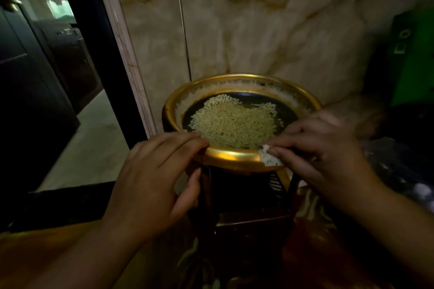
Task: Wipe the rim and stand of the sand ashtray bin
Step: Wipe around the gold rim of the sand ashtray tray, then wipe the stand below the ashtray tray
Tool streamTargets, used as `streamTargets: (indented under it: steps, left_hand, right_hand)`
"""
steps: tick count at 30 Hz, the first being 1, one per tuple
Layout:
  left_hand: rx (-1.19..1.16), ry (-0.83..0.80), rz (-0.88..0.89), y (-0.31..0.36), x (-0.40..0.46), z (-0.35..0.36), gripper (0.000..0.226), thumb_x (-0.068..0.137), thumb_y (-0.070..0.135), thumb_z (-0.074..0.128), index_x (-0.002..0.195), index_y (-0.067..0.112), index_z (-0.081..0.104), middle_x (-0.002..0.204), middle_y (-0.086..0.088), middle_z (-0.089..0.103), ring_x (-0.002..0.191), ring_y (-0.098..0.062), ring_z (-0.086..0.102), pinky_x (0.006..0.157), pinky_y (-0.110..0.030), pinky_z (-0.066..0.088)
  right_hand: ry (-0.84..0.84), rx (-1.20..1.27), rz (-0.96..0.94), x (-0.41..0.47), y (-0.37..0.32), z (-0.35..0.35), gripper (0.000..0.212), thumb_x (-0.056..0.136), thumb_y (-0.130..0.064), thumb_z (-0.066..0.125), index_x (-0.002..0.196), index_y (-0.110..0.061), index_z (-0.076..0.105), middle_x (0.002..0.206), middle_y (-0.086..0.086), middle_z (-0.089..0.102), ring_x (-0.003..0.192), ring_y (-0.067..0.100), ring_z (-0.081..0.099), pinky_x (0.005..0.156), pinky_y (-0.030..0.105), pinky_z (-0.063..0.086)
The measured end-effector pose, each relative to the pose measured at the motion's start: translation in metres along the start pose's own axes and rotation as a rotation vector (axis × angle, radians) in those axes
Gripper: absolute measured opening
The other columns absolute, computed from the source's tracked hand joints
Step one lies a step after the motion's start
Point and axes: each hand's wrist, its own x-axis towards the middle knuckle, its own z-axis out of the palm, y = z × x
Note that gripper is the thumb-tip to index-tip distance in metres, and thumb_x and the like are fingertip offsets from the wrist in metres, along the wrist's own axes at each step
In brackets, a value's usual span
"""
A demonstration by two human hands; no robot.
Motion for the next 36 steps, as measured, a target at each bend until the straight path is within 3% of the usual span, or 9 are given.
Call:
streamTargets:
  steps: [6,12,18,21,23,26,28,32,36]
  left_hand:
    - [-0.021,0.1,0.045,-0.007,0.008,0.006,0.035,0.093,0.041,0.066,0.125,0.027,0.068,0.127,0.01,0.069,0.114,-0.017,0.065,0.085,-0.051,0.051]
    - [-0.192,0.134,-0.014,-0.014,0.01,0.006,0.028,0.089,0.039,0.071,0.115,0.03,0.075,0.121,0.017,0.071,0.114,-0.013,0.065,0.091,-0.052,0.05]
    - [-0.324,0.162,-0.016,-0.014,0.013,0.005,0.019,0.087,0.026,0.074,0.106,0.025,0.078,0.113,0.015,0.073,0.111,-0.01,0.066,0.091,-0.047,0.053]
    - [-0.293,0.176,0.002,-0.014,0.013,0.004,0.018,0.089,0.026,0.074,0.106,0.024,0.078,0.112,0.012,0.074,0.109,-0.013,0.067,0.09,-0.049,0.053]
    - [-0.287,0.183,0.008,-0.013,0.014,0.004,0.018,0.09,0.027,0.072,0.107,0.027,0.077,0.112,0.015,0.073,0.109,-0.01,0.066,0.089,-0.047,0.053]
    - [-0.287,0.194,0.004,-0.013,0.014,0.006,0.018,0.091,0.028,0.071,0.109,0.03,0.074,0.112,0.016,0.072,0.109,-0.012,0.066,0.089,-0.047,0.053]
    - [-0.282,0.202,0.0,-0.013,0.012,0.007,0.019,0.092,0.028,0.07,0.11,0.03,0.074,0.113,0.015,0.073,0.109,-0.014,0.066,0.089,-0.048,0.053]
    - [-0.266,0.217,0.0,-0.013,0.01,0.01,0.02,0.092,0.03,0.071,0.111,0.03,0.075,0.114,0.017,0.072,0.11,-0.014,0.066,0.089,-0.048,0.054]
    - [-0.265,0.234,0.0,-0.016,0.009,0.012,0.021,0.091,0.031,0.073,0.111,0.028,0.077,0.115,0.016,0.072,0.112,-0.011,0.064,0.09,-0.046,0.054]
  right_hand:
    - [0.053,-0.064,0.021,-0.009,0.005,0.001,0.027,0.092,-0.04,0.061,0.102,-0.025,0.08,0.087,-0.006,0.069,0.088,0.023,0.057,0.081,0.039,0.038]
    - [0.102,-0.241,-0.035,-0.016,0.011,-0.003,0.022,0.096,-0.035,0.063,0.11,-0.027,0.077,0.087,-0.001,0.072,0.085,0.028,0.061,0.084,0.036,0.028]
    - [0.157,-0.195,0.01,-0.043,0.012,-0.015,0.021,0.096,-0.031,0.062,0.116,-0.03,0.066,0.093,-0.015,0.058,0.089,0.009,0.046,0.078,0.025,0.026]
    - [0.063,0.0,0.138,-0.08,-0.001,-0.003,0.029,0.092,-0.044,0.058,0.12,-0.054,0.059,0.102,-0.039,0.057,0.089,-0.004,0.051,0.08,0.013,0.036]
    - [-0.03,0.127,0.267,-0.105,-0.006,0.018,0.021,0.089,-0.053,0.06,0.106,-0.065,0.058,0.105,-0.038,0.058,0.095,-0.005,0.057,0.077,0.012,0.042]
    - [-0.148,0.276,0.453,-0.129,-0.003,0.06,0.009,0.083,-0.061,0.066,0.092,-0.06,0.065,0.105,-0.03,0.062,0.096,0.001,0.061,0.071,0.019,0.047]
    - [-0.18,0.315,0.497,-0.132,0.0,0.084,0.011,0.081,-0.062,0.068,0.091,-0.056,0.068,0.104,-0.031,0.064,0.097,0.001,0.062,0.071,0.015,0.047]
    - [-0.186,0.339,0.531,-0.113,0.005,0.106,0.013,0.085,-0.046,0.069,0.097,-0.051,0.07,0.105,-0.034,0.066,0.099,-0.004,0.063,0.076,0.008,0.047]
    - [-0.198,0.33,0.597,-0.087,0.013,0.117,0.009,0.088,-0.042,0.068,0.095,-0.043,0.074,0.097,-0.021,0.076,0.094,-0.003,0.067,0.083,0.02,0.054]
